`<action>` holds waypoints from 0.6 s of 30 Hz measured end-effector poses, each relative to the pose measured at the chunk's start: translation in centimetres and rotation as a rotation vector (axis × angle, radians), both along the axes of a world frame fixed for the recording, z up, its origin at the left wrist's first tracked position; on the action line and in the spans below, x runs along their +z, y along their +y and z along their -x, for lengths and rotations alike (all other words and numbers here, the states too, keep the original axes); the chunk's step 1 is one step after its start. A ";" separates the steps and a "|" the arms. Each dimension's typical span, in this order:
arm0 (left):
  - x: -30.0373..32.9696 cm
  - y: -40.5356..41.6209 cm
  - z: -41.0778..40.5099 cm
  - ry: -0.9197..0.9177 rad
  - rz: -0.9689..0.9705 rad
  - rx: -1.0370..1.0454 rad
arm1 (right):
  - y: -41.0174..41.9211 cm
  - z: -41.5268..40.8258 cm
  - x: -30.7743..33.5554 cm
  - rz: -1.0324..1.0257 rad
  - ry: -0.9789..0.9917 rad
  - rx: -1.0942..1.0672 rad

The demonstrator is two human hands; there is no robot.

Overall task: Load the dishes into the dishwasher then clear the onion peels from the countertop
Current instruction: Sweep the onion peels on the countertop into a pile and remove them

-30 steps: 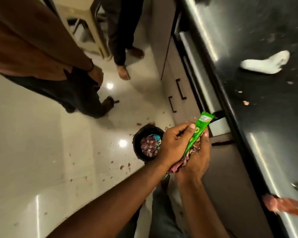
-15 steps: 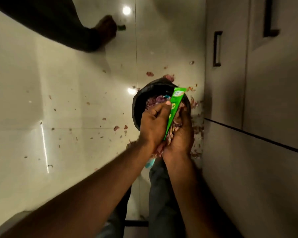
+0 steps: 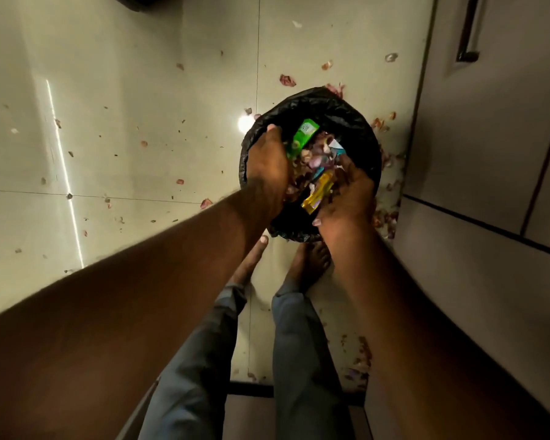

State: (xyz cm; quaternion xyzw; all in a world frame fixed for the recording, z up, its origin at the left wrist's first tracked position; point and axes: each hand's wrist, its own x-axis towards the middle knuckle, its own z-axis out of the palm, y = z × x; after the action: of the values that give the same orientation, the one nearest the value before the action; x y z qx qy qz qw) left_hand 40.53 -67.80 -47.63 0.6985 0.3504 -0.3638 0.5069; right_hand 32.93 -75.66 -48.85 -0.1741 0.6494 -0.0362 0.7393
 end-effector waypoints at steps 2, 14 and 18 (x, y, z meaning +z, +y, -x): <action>0.4 0.2 0.0 0.018 0.006 0.009 | -0.4 0.5 -0.3 0.018 0.021 0.063; 4.0 1.3 2.7 -0.147 0.019 -0.067 | 1.6 2.9 1.7 0.256 0.098 0.001; 5.1 1.8 3.5 -0.076 0.123 -0.149 | 2.6 3.1 3.3 0.299 0.084 0.053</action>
State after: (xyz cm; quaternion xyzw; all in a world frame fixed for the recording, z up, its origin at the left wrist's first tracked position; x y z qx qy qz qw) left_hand 37.06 -65.96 -42.55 0.7036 0.2551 -0.3943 0.5333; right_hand 29.87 -73.03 -45.53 -0.3007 0.6622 -0.1059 0.6781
